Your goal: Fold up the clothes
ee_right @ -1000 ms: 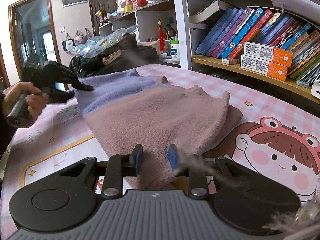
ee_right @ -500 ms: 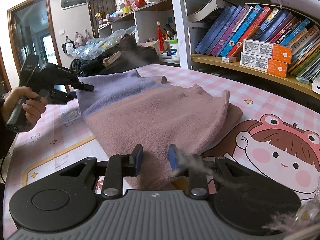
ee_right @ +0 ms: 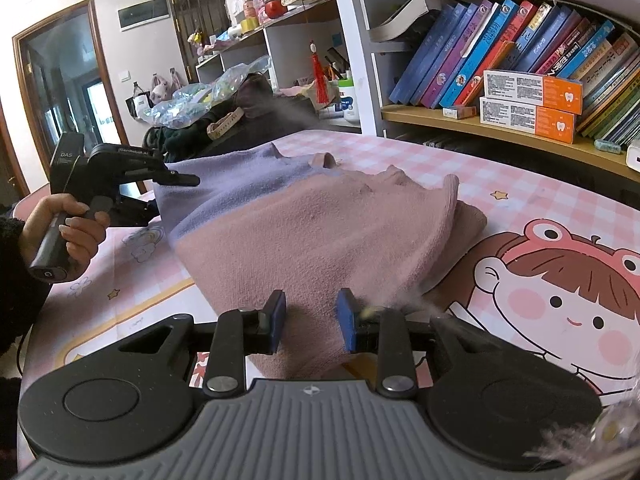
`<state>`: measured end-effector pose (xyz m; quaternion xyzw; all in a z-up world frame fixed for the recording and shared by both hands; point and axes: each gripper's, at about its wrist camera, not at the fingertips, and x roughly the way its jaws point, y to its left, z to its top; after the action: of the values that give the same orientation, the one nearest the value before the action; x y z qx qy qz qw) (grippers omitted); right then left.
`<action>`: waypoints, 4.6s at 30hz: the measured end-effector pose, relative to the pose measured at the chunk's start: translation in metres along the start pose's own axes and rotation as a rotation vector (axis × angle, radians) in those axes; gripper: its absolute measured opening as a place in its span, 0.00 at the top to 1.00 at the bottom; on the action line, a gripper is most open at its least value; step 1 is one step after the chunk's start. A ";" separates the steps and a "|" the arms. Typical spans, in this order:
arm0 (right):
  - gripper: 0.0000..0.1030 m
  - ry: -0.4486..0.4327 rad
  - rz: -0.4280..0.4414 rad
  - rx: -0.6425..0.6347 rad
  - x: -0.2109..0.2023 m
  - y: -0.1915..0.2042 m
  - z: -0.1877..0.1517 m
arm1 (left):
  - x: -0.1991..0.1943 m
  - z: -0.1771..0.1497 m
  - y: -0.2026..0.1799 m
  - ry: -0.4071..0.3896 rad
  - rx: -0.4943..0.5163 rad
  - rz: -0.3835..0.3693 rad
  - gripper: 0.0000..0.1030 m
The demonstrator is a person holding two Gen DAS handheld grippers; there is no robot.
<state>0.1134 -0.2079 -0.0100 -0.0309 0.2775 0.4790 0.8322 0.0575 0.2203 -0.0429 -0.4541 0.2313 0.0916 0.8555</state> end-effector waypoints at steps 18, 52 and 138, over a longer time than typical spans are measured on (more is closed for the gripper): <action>0.72 0.054 -0.090 -0.063 0.045 0.021 0.025 | -0.021 0.033 0.034 -0.051 0.000 0.008 0.83; 0.71 0.038 -0.007 0.085 0.042 -0.006 0.018 | -0.009 -0.192 -0.181 0.117 1.426 0.000 0.40; 0.54 0.069 -0.203 0.574 -0.042 0.028 -0.014 | -0.003 -0.082 -0.111 0.610 0.709 -0.362 0.33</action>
<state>0.0681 -0.2298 0.0044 0.1618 0.4251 0.2940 0.8406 0.0703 0.0899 0.0007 -0.1744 0.4053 -0.2793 0.8528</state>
